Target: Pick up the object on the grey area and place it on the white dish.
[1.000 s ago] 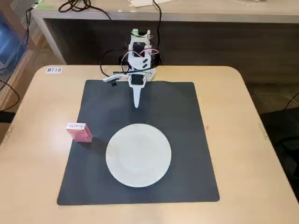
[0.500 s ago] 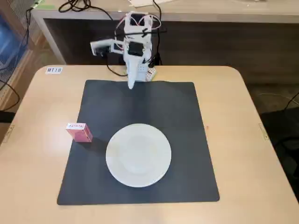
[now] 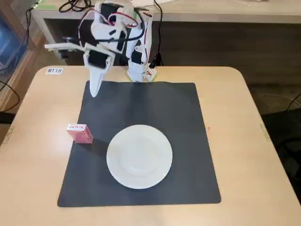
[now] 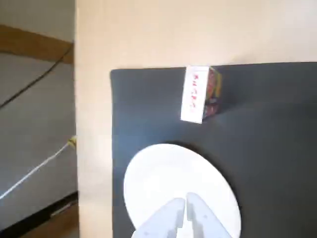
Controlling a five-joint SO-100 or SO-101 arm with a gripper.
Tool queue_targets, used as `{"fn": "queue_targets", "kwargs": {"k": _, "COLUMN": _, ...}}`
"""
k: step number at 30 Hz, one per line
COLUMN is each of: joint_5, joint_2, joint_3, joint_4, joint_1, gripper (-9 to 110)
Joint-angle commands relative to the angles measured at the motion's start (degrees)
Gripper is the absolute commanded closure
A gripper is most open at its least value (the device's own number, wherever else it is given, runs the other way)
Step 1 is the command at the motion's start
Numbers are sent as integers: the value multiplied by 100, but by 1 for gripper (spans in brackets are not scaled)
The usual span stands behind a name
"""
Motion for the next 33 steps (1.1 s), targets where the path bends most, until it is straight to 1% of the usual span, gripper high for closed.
{"fn": "queue_targets", "kwargs": {"k": 1, "joint_5": -149, "joint_2": -1529, "joint_3": -2470, "joint_4": 914, "joint_1": 88, "gripper": 102}}
{"fn": "queue_targets", "kwargs": {"k": 9, "joint_5": -220, "joint_2": -2065, "joint_3": -2628, "joint_4": 949, "joint_1": 431, "gripper": 101}}
{"fn": "queue_targets", "kwargs": {"k": 14, "joint_5": -352, "joint_2": -2276, "joint_3": -2610, "joint_4": 958, "joint_1": 589, "gripper": 84}}
{"fn": "queue_targets", "kwargs": {"k": 23, "joint_5": -457, "joint_2": -2373, "joint_3": -2435, "joint_4": 967, "joint_1": 826, "gripper": 63}}
{"fn": "queue_targets", "kwargs": {"k": 33, "joint_5": -457, "joint_2": -2619, "joint_3": -2197, "joint_4": 976, "joint_1": 905, "gripper": 55}}
